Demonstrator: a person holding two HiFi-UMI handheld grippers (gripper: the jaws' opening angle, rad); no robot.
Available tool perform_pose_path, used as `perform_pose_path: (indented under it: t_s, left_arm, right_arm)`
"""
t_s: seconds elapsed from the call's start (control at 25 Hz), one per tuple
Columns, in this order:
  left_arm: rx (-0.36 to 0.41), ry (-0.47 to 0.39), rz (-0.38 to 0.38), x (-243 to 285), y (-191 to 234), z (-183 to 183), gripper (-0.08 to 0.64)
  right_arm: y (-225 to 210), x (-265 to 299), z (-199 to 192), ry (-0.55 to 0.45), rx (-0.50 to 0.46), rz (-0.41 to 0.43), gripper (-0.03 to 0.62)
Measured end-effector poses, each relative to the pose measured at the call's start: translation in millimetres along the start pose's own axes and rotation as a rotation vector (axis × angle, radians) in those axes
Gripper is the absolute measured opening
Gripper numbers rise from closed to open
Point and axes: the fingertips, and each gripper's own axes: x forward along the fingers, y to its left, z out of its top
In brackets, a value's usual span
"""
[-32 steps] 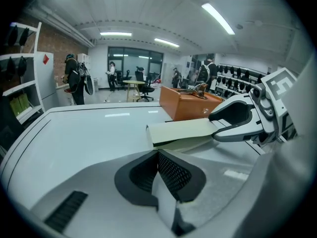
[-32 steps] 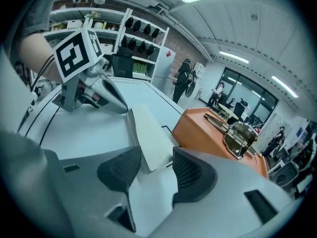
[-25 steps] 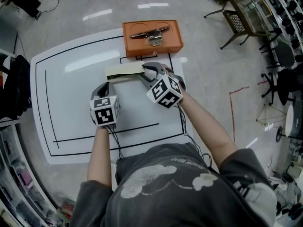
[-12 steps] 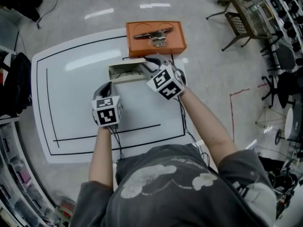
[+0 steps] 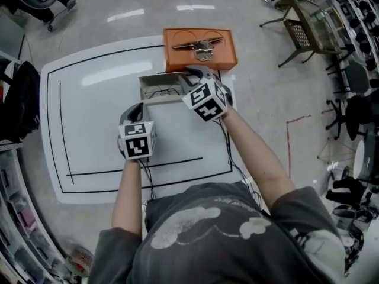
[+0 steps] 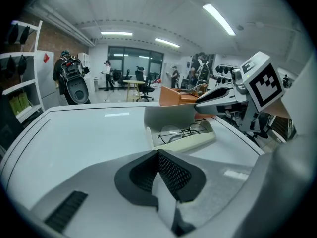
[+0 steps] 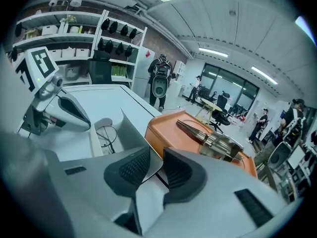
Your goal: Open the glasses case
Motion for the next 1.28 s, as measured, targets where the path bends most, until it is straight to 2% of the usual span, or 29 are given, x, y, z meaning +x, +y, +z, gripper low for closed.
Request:
perform_pose_path:
  t_s: [0.32,0.48,0.64,0.92,1.28]
  left_arm:
    - [0.015,0.013,0.033,-8,2,1,0.003]
    - [0.006,-0.014,0.075,-27,1,6,0.003]
    - [-0.002,-0.044,0.112,-47,-8,11,0.003]
    - [-0.019,-0.131,0.181,-87,-30,25,0.003]
    - [-0.037,-0.186,0.235,-126,-83,20,0.003]
  right_arm:
    - [4,-9,5,-0.019,-0.006,0.009,0.12]
    - [9,-27,6,-0.056,-0.02,0.025,0.119]
    - [13,-45,9,-0.096,-0.012,0.049,0.09]
    - [13,-83,14,-0.168,-0.027,0.082,0.003]
    - [15,-142,6,-0.247,-0.029,0.159,0.0]
